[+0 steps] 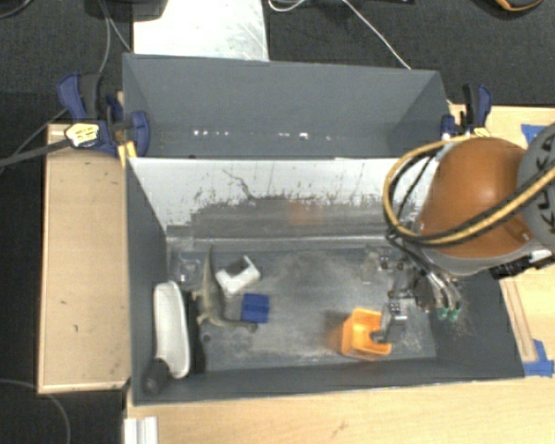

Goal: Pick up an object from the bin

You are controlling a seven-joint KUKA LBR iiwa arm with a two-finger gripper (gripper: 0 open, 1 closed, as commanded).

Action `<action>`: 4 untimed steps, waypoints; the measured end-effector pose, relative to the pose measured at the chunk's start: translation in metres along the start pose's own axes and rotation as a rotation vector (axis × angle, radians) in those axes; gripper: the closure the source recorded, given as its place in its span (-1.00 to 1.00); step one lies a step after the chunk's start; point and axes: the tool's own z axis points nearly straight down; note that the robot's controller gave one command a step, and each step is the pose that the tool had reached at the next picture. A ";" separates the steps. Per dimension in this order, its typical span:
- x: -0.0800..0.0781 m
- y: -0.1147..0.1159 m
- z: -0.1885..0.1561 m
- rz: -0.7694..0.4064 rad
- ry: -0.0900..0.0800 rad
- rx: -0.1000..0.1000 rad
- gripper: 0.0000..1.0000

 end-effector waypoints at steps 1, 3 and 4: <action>-0.002 0.000 -0.004 -0.001 -0.009 0.000 -1.00; 0.010 0.018 0.090 -0.315 -0.016 0.002 1.00; 0.010 0.018 0.090 -0.315 -0.016 0.002 1.00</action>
Offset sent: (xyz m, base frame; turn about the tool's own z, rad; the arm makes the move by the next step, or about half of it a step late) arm -0.0125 0.0147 -0.0956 -0.2460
